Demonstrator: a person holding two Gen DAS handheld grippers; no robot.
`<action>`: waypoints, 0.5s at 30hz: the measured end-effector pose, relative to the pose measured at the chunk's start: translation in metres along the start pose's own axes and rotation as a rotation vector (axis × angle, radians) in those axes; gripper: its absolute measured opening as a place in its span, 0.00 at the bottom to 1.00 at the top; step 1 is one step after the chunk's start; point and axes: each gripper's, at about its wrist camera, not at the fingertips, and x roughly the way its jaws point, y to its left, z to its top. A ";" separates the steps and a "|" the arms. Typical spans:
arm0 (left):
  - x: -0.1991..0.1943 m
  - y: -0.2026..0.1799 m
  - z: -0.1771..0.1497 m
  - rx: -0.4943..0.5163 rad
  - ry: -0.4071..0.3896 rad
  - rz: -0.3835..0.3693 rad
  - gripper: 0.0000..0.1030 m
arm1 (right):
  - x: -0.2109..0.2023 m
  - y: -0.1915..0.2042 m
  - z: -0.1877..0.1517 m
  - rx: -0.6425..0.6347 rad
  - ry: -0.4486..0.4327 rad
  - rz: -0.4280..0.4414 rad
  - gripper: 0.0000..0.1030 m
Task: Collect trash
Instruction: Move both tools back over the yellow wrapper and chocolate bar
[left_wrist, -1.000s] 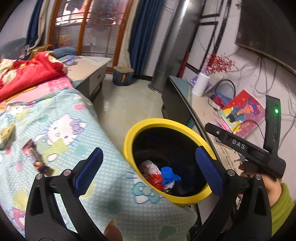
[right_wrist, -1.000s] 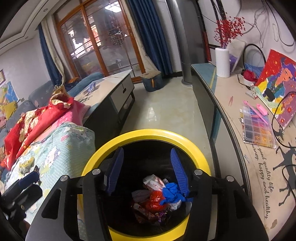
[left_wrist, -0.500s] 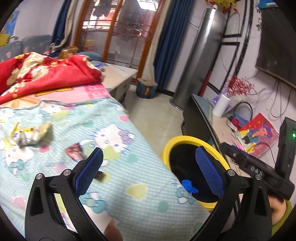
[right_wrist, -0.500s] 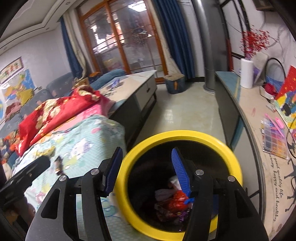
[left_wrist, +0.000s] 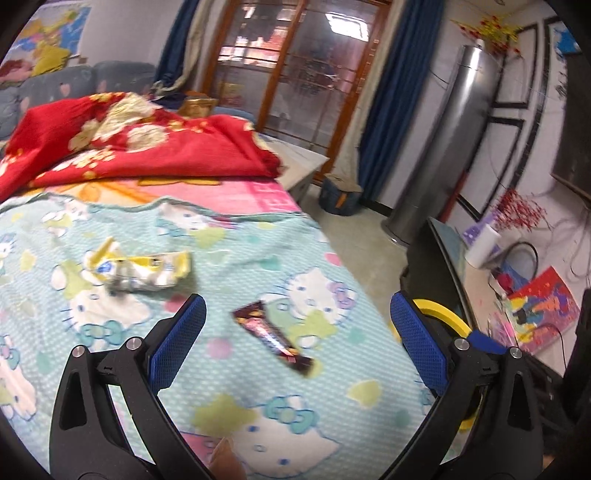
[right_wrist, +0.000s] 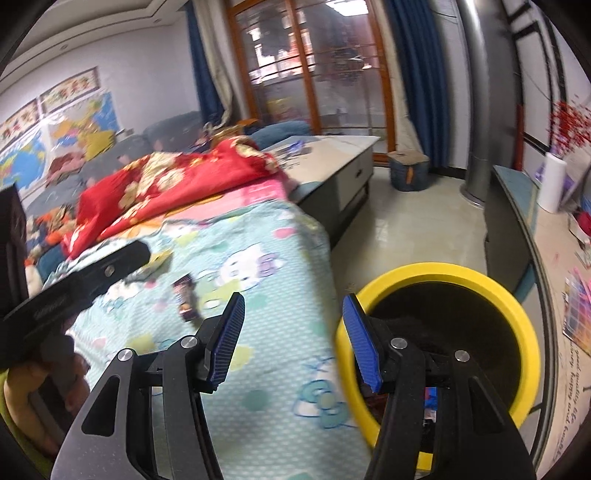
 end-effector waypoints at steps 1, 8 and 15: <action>0.000 0.005 0.001 -0.015 -0.001 0.006 0.89 | 0.003 0.008 0.000 -0.018 0.008 0.011 0.52; -0.003 0.053 0.009 -0.126 0.000 0.074 0.89 | 0.024 0.049 0.002 -0.102 0.061 0.085 0.52; -0.002 0.089 0.011 -0.228 0.004 0.106 0.89 | 0.053 0.082 0.003 -0.179 0.120 0.127 0.52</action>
